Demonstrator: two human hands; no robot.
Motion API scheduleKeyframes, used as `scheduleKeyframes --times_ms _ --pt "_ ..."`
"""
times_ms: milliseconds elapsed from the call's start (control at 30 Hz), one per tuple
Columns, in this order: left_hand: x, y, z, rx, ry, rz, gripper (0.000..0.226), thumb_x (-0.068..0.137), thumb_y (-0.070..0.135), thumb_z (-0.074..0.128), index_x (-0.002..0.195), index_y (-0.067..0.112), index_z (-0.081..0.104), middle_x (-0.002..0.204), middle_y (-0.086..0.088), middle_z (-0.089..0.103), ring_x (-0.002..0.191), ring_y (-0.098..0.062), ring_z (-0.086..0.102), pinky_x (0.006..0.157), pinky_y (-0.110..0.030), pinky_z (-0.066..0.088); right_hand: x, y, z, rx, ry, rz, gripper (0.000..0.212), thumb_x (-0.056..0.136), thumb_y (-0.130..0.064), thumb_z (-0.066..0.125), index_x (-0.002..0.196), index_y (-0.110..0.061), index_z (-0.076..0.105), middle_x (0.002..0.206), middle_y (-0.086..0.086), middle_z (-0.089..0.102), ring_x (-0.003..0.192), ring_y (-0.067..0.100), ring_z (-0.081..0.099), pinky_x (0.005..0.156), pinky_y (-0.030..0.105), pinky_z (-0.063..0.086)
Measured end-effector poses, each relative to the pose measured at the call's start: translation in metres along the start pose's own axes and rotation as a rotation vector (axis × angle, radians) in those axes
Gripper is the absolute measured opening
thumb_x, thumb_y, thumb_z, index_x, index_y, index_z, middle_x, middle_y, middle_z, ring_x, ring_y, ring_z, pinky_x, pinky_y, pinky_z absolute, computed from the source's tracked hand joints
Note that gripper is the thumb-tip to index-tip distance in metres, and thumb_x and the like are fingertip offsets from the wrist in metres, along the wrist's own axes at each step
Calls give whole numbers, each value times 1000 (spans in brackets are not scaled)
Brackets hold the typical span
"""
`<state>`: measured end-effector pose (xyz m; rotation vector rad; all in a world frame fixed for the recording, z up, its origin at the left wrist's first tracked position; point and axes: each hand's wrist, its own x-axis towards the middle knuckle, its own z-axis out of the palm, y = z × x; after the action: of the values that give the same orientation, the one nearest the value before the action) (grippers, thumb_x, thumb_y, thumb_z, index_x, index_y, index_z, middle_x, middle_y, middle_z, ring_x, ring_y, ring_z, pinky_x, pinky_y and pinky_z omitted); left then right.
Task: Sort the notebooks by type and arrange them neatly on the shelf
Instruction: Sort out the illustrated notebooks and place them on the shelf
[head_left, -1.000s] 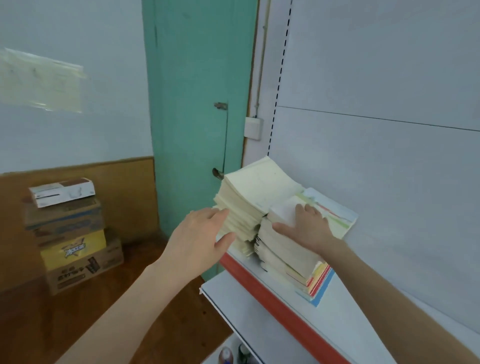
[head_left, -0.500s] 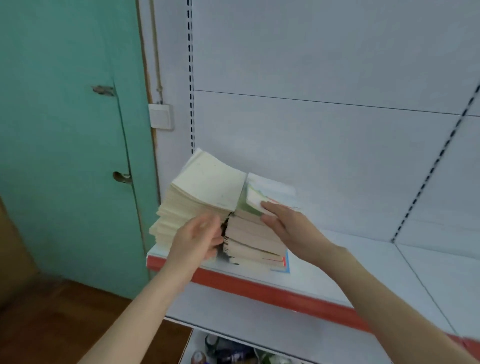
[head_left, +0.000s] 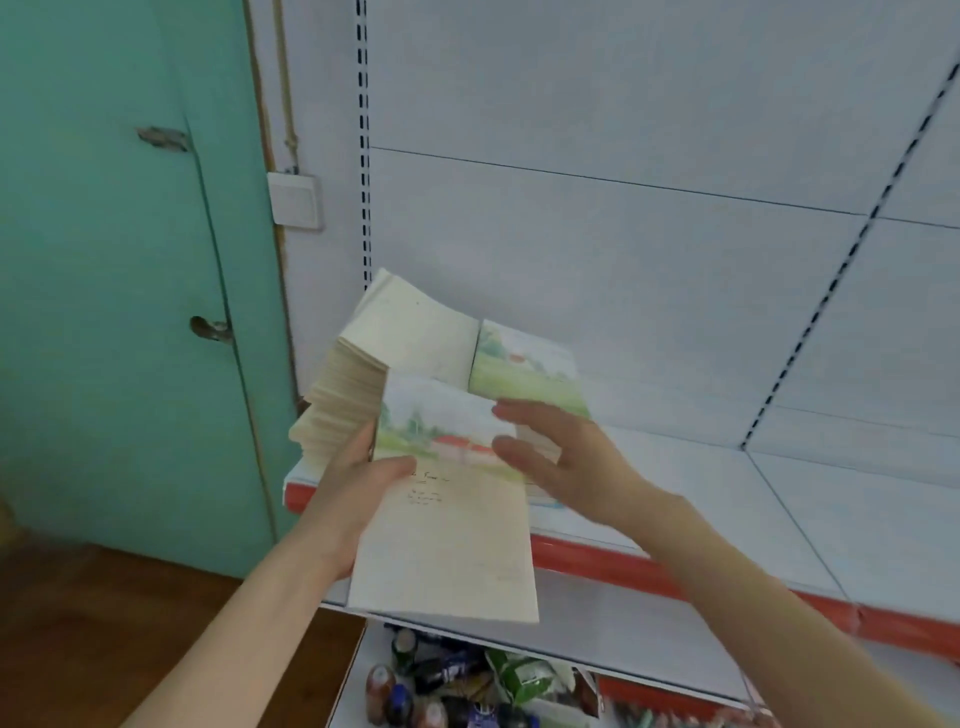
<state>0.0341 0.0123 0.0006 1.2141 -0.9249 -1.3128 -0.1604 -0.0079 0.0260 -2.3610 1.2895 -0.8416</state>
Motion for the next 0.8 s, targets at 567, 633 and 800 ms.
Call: scheduleKeyframes --times_ms 567,633,800 --pt "-11 4 -19 -135 158 144 40 92 1 48 125 24 49 96 -2 67 78 -21 67 58 -33 49 51 54 -7 6 141 166 37 101 -24 34 135 -17 47 122 1 59 118 22 51 86 18 34" --pt "-10 3 -13 -145 154 168 38 92 17 52 128 26 47 97 0 69 75 -17 70 53 -31 52 27 32 -7 55 176 93 38 100 -24 37 135 -18 47 122 -9 55 119 9 48 89 8 31" --pt "-8 3 5 -175 143 200 45 83 27 63 125 25 47 106 2 67 81 -13 70 52 -28 54 -41 -5 44 -222 -29 -283 52 99 -42 21 130 -15 52 133 5 53 122 24 51 104 24 38"
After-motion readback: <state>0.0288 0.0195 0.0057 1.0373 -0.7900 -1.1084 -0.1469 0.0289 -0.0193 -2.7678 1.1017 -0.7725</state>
